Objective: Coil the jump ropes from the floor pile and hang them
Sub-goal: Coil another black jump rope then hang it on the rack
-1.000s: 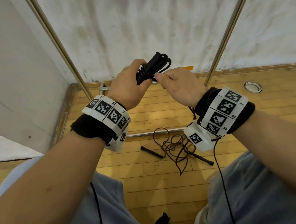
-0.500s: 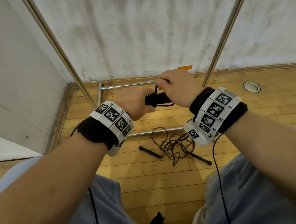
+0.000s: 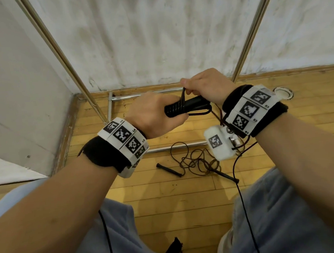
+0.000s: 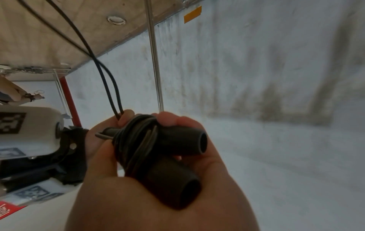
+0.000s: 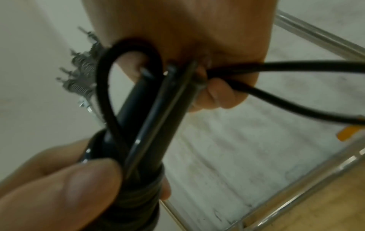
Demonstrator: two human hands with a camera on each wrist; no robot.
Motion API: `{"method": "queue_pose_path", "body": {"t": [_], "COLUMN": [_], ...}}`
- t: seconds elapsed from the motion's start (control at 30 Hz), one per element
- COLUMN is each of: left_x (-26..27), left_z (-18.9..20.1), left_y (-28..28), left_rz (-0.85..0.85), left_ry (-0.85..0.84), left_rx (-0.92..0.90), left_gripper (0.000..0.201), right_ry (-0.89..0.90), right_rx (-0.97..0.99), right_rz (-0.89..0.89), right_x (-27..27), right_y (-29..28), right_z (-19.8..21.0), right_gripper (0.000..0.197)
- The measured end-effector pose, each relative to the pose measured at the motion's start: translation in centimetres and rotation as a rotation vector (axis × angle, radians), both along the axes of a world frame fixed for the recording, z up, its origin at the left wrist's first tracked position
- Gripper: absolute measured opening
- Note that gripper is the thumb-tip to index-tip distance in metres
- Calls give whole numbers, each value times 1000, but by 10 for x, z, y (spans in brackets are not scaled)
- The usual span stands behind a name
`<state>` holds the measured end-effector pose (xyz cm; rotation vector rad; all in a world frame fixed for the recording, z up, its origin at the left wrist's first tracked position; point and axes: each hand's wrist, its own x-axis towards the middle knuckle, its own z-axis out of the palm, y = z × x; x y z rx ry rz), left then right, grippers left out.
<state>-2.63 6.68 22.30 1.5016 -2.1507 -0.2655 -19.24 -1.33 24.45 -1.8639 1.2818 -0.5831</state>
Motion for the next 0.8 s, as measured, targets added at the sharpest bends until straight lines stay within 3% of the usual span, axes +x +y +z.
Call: {"method": "queue_pose_path", "body": {"t": [0.27,0.37,0.43,0.5,0.63,0.8], "left_x": [-5,-4,-3,-2,2,4], "left_z": [16,18,20,23,24,22], "left_y": [9,9,6,4,0,-7], "left_rz": [-4,91,145,178,221,268], "left_ry": [38,248,407,515,628,616], "left_rx": [-67,7,60,58,59,80], "left_gripper": [31,23,13,8,19,17], "right_ry": [-335,-456,-456,-469,-532,-122], "right_rx": [470,614,618,575,346,-204], "right_rz": [91,100,156,151,38,53], "right_x": [-11,-8,-3,4,18,26], "right_y": [-1,3,5,8,15,26], "right_z": [-10,-16,-18,-19,-23,-32], "right_gripper": [28,18,27,34,24,22]}}
